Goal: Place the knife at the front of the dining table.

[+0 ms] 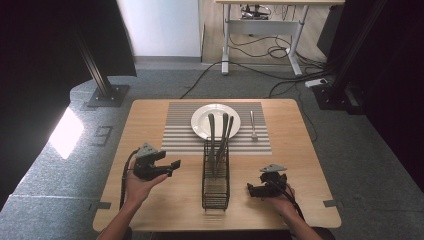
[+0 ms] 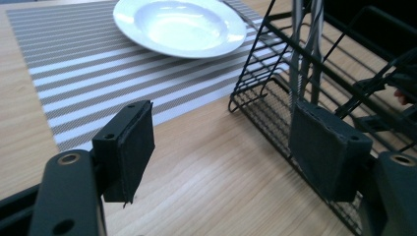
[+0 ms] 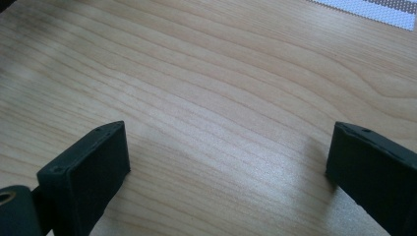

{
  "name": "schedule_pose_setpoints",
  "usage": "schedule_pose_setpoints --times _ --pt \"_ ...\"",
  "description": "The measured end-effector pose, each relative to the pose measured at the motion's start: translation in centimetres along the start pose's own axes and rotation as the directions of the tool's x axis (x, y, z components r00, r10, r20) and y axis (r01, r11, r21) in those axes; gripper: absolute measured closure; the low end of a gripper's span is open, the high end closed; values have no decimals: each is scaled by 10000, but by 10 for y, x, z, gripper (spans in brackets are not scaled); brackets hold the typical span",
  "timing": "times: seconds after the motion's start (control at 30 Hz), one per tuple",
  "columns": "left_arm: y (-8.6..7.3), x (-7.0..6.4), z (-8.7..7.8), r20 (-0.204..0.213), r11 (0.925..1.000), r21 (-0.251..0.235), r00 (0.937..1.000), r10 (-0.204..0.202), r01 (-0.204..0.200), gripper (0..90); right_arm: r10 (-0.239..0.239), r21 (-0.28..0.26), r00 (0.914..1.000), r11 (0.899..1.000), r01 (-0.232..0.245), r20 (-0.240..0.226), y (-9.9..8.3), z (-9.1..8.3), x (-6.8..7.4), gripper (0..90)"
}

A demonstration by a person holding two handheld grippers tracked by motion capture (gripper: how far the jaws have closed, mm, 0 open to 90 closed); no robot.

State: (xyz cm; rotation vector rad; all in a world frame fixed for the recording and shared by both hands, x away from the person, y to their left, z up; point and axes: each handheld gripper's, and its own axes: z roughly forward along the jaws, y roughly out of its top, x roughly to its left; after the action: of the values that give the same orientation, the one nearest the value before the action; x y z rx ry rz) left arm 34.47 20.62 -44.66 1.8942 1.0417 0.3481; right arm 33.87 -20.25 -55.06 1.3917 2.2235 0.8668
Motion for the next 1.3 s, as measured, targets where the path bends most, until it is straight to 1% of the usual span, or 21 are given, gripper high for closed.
schedule_pose_setpoints --times 0.07,0.1,0.13,0.27,0.43,0.47,0.5,0.63,0.67,0.9,1.13,1.3 --pt "7 -3 3 86 9999 -12 9999 109 -109 257 0 -17 10000 10000 0 6 0 0 0 24" --pt "13 -7 6 165 9998 -65 9996 215 -214 257 -1 -33 10000 10000 1 12 -1 0 0 27" --pt "13 -7 6 165 9998 -65 9996 215 -214 259 -1 -33 10000 10000 1 12 -1 0 0 27" --pt "25 -12 12 300 9995 -120 9991 300 -297 260 -6 -39 10000 10000 6 -9 -1 -1 0 28" --pt "36 -15 19 462 9997 -146 9987 212 -205 265 -33 -34 10000 10000 33 -19 -1 -1 0 27" --pt "41 -17 22 472 9996 -151 9986 250 -243 266 -25 -31 10000 10000 25 -20 -1 -1 0 27" --pt "41 -17 22 472 9996 -151 9986 250 -243 267 -25 -31 10000 10000 25 -20 -1 -1 0 27" --pt "50 -19 27 503 9991 -140 9979 396 -389 267 -31 -47 10000 10000 30 -22 -1 0 0 27" --pt "53 -20 28 523 9992 -183 9979 373 -364 267 -47 -41 10000 10000 47 -23 -1 0 -1 27" --pt "65 -24 39 560 9988 -235 9975 438 -425 271 -57 -35 10000 10000 57 -43 -1 -1 -1 34" --pt "71 -23 46 564 9991 -245 9978 362 -348 285 -95 -56 9999 9999 95 -66 -1 -1 -1 39" --pt "75 -24 51 634 9990 -209 9972 399 -386 285 -71 -41 9999 10000 70 -72 -1 -2 -1 39"
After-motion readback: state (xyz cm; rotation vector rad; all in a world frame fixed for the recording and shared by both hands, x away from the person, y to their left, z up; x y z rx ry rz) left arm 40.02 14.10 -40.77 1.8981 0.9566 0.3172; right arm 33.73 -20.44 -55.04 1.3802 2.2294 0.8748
